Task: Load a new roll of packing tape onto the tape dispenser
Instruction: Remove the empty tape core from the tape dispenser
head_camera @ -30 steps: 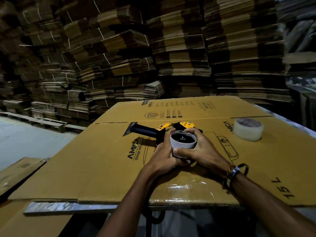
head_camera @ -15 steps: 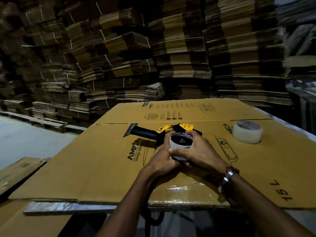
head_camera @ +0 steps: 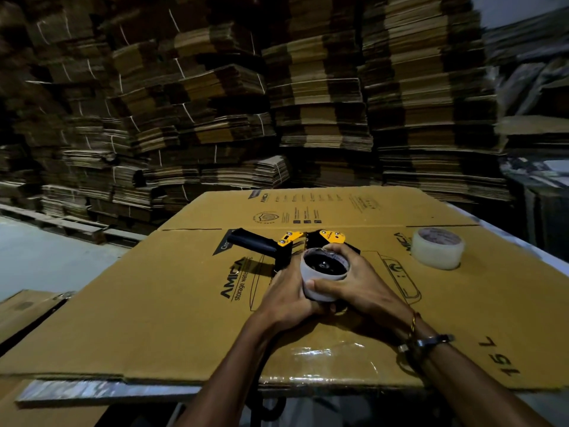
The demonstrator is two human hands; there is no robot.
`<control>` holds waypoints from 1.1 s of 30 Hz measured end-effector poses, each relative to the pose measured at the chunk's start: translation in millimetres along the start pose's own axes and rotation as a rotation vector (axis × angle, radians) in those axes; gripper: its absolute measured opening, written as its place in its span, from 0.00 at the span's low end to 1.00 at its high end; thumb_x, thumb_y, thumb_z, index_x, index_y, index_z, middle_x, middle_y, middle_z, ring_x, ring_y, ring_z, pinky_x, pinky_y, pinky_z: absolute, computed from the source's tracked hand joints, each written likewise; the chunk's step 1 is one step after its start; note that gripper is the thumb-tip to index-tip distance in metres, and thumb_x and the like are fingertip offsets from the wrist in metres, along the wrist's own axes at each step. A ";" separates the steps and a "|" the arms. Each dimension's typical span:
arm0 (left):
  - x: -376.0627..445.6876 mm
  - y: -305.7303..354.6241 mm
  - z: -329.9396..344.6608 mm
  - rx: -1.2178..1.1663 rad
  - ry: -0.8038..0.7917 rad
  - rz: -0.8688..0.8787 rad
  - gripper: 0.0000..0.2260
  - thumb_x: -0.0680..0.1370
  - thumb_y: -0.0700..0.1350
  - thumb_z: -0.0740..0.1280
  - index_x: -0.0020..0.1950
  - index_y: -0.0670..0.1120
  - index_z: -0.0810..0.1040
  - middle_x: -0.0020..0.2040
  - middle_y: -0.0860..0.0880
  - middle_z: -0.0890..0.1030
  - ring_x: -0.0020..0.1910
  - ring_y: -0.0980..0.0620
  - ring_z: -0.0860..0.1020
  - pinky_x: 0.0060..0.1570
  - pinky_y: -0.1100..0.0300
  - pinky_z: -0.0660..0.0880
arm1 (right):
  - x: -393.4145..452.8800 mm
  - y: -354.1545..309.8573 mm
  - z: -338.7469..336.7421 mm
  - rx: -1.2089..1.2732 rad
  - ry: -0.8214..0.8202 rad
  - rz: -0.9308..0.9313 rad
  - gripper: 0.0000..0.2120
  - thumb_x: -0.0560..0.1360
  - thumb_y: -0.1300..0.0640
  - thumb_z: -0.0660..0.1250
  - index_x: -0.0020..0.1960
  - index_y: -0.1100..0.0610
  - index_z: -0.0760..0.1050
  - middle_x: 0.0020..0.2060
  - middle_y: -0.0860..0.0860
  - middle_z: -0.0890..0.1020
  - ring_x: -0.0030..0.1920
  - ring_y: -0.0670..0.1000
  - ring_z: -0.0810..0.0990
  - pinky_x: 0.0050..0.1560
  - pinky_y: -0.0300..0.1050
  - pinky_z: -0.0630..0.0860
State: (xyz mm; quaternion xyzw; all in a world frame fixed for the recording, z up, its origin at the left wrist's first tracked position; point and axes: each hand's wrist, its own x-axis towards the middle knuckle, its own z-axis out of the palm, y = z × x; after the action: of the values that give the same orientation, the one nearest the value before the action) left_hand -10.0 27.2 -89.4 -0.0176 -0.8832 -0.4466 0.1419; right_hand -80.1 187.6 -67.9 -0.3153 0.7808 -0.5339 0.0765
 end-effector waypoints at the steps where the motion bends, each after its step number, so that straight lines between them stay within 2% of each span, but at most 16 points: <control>1: 0.1 -0.1 0.1 -0.003 0.004 0.000 0.45 0.60 0.60 0.79 0.72 0.61 0.59 0.61 0.62 0.75 0.62 0.57 0.75 0.62 0.50 0.76 | -0.1 0.0 0.2 0.024 -0.002 0.005 0.38 0.59 0.42 0.81 0.65 0.42 0.71 0.59 0.44 0.80 0.60 0.47 0.79 0.61 0.54 0.79; 6: 1.7 -3.4 0.1 -0.021 -0.008 -0.008 0.43 0.60 0.59 0.80 0.69 0.63 0.60 0.62 0.62 0.75 0.62 0.57 0.76 0.63 0.50 0.76 | -0.7 -3.9 2.5 0.026 -0.004 0.027 0.41 0.58 0.40 0.80 0.67 0.43 0.69 0.60 0.44 0.78 0.60 0.47 0.78 0.61 0.52 0.79; 11: 4.6 -7.3 0.3 -0.100 -0.029 -0.033 0.48 0.59 0.56 0.83 0.72 0.61 0.58 0.65 0.56 0.76 0.64 0.54 0.76 0.64 0.49 0.76 | -1.0 -7.5 4.8 0.008 -0.018 0.025 0.38 0.63 0.44 0.80 0.69 0.46 0.67 0.60 0.47 0.79 0.57 0.48 0.80 0.61 0.52 0.79; 16: 5.2 -9.9 1.4 -0.099 -0.037 -0.049 0.50 0.58 0.56 0.82 0.72 0.64 0.56 0.65 0.54 0.75 0.65 0.51 0.75 0.64 0.47 0.75 | -8.5 -17.6 6.2 -0.127 -0.017 0.039 0.47 0.62 0.40 0.80 0.74 0.46 0.61 0.62 0.43 0.76 0.62 0.46 0.76 0.64 0.47 0.75; 21: 5.2 -8.1 0.0 -0.074 -0.046 -0.043 0.47 0.59 0.56 0.82 0.68 0.68 0.56 0.65 0.55 0.75 0.65 0.52 0.76 0.66 0.47 0.74 | -8.8 -18.6 9.7 -0.225 0.067 0.033 0.41 0.63 0.41 0.80 0.69 0.48 0.65 0.58 0.45 0.77 0.59 0.47 0.77 0.57 0.42 0.77; 29: 2.4 -3.6 -0.1 -0.041 -0.042 -0.047 0.48 0.58 0.57 0.82 0.72 0.59 0.59 0.64 0.58 0.75 0.64 0.55 0.75 0.65 0.48 0.74 | -4.3 -12.0 -1.7 -0.311 -0.009 -0.045 0.44 0.61 0.39 0.79 0.71 0.46 0.64 0.61 0.44 0.77 0.58 0.45 0.78 0.53 0.35 0.75; 33: 1.6 -2.4 -0.2 -0.011 -0.039 -0.043 0.49 0.59 0.56 0.81 0.74 0.57 0.58 0.65 0.57 0.75 0.65 0.54 0.74 0.66 0.48 0.74 | -5.2 -6.5 -0.3 -0.286 0.016 -0.078 0.44 0.60 0.38 0.79 0.70 0.45 0.64 0.61 0.43 0.77 0.59 0.45 0.77 0.58 0.39 0.76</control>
State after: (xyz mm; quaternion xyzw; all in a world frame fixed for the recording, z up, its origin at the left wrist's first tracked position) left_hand -11.9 25.5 -90.8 -0.0083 -0.8835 -0.4541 0.1149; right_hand -73.4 189.3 -63.2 -0.3489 0.8367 -0.4222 0.0039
